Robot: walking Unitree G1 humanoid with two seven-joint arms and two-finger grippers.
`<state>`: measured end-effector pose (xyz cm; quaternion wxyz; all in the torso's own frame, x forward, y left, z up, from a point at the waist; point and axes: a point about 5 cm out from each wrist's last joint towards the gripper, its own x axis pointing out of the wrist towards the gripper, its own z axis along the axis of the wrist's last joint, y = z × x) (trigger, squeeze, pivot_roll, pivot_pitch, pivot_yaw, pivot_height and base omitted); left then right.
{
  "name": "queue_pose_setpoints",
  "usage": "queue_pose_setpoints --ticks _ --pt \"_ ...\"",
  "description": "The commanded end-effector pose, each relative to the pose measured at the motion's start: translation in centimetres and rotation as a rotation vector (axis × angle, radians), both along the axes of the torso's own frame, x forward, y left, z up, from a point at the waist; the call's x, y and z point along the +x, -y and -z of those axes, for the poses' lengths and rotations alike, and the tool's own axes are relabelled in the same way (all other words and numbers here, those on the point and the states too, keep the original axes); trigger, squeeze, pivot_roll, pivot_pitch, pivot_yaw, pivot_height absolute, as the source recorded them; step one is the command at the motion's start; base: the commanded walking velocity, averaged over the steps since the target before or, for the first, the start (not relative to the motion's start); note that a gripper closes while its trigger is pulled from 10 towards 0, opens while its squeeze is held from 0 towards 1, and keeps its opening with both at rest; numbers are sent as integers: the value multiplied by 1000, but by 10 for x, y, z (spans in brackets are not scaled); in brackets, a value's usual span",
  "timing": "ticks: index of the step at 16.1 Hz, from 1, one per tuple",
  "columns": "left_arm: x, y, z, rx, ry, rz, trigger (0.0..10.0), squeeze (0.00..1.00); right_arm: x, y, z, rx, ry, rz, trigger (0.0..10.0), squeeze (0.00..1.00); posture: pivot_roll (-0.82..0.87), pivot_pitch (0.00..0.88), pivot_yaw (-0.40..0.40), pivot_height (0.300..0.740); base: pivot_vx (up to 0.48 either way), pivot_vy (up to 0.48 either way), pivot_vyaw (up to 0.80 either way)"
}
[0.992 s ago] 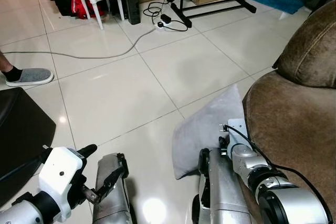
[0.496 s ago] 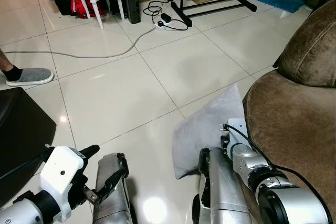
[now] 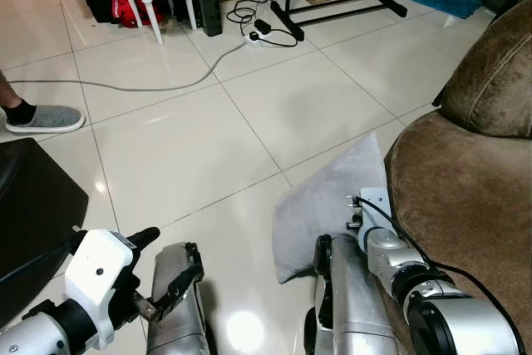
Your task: Move the pillow to the sofa from floor
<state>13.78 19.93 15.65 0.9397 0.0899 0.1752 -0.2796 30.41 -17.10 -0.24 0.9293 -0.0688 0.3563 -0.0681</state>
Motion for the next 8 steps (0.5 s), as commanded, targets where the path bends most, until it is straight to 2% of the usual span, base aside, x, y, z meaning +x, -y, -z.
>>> queue_pose_setpoints --ticks 1,8 --pt "-1 1 0 10 -5 7 10000 145 -5 -3 5 11 -25 -5 0 0 121 101 -8 475 0 0 0" --pt "4 1 2 14 13 -6 10000 145 -4 -9 5 28 -20 -29 0 0 124 70 -26 475 0 0 0"
